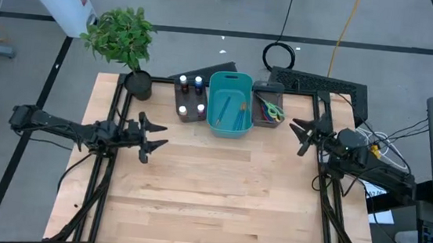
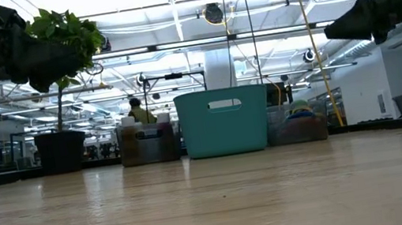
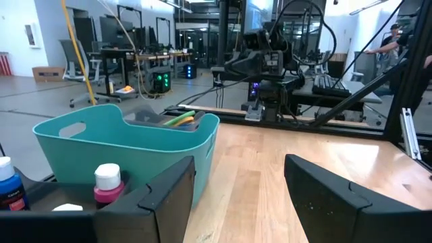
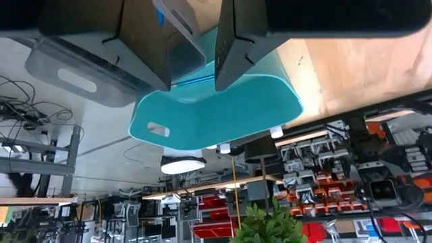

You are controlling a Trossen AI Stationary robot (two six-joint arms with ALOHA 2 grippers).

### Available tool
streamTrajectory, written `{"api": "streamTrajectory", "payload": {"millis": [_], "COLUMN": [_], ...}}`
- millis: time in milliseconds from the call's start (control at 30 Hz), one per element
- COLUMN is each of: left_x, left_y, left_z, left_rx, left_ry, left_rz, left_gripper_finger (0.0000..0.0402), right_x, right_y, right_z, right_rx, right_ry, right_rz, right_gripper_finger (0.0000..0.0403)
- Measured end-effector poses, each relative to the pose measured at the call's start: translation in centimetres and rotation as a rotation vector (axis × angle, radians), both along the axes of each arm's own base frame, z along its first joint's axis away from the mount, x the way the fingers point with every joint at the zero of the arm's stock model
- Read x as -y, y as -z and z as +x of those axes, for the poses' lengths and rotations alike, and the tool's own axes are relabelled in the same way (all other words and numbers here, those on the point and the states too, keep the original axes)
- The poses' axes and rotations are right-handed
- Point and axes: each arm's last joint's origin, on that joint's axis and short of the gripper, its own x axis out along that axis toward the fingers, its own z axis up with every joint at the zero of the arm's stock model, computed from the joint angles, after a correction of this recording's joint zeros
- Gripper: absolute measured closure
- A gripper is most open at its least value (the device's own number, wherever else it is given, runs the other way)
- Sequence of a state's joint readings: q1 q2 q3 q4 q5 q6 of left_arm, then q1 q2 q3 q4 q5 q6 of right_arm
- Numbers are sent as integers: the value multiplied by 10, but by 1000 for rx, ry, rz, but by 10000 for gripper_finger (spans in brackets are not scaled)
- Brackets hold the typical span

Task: Pick & Place Paint Supplies
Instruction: Return to Home Position

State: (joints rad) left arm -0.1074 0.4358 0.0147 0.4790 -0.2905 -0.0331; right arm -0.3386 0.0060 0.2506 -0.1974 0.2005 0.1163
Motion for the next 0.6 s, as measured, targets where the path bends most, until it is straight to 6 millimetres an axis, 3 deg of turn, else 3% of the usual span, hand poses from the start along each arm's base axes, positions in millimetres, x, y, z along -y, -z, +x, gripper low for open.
{"api": "streamTrajectory", "payload": {"millis": [333,600], "left_x": [0,0], "left_y": [-1,-1], "left_z": [0,1], "left_rx": [9,5], "left_ry": [1,1], "left_rz": [4,2], "left_gripper_finger": [165,165], "right_x": [0,0], "right_y": [23,29], "right_z": [11,12], "right_rx": [1,-70], "right_ry": [-109,-157], "right_rz": [-52,-129], "right_gripper_finger": [294,293]}}
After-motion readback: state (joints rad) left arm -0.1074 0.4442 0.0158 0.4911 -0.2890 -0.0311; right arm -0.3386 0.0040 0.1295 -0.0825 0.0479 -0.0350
